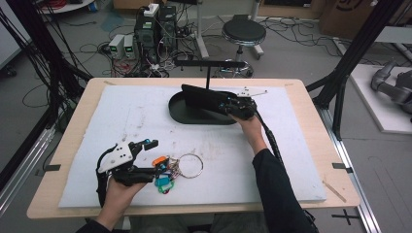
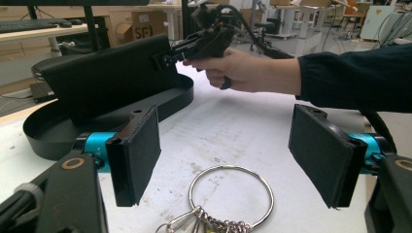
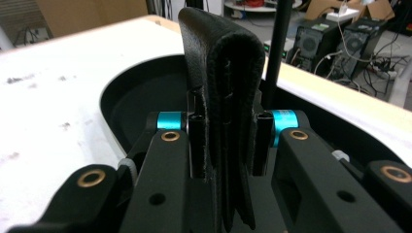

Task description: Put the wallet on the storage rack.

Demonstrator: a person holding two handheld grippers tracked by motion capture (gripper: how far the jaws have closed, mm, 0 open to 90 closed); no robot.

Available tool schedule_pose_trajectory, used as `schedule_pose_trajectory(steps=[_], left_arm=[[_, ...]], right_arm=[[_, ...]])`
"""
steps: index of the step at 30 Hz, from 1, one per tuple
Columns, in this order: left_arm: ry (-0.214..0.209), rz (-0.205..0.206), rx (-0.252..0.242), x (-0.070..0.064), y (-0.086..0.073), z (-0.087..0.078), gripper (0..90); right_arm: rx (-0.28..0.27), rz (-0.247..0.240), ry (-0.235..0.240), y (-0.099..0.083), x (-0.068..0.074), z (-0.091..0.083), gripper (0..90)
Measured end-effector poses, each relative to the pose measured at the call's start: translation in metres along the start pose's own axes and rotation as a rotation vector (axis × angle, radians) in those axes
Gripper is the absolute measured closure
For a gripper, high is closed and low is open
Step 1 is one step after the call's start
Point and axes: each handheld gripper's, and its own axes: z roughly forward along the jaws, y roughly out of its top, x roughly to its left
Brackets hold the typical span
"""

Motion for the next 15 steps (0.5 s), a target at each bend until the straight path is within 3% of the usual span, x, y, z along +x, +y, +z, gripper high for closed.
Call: schedule_pose_trajectory(steps=[4, 11, 15], left_arm=[[-0.005, -0.002, 0.000, -0.0006, -0.0002, 0.0009, 27.2], [-0.010, 0.001, 0.003, -0.0014, -0.0003, 0.0010, 27.2], [-0.010, -0.002, 0.004, -0.0008, -0.0006, 0.0005, 27.2]], right_arm=[[-0.002, 0.020, 0.007, -0.0042, -0.0050, 0.0005, 76.1], [0.099, 0.036, -0.013, -0.0099, -0.0094, 0.0002, 74.7], [0.114, 0.031, -0.020, -0.0094, -0.0084, 0.0001, 73.9]])
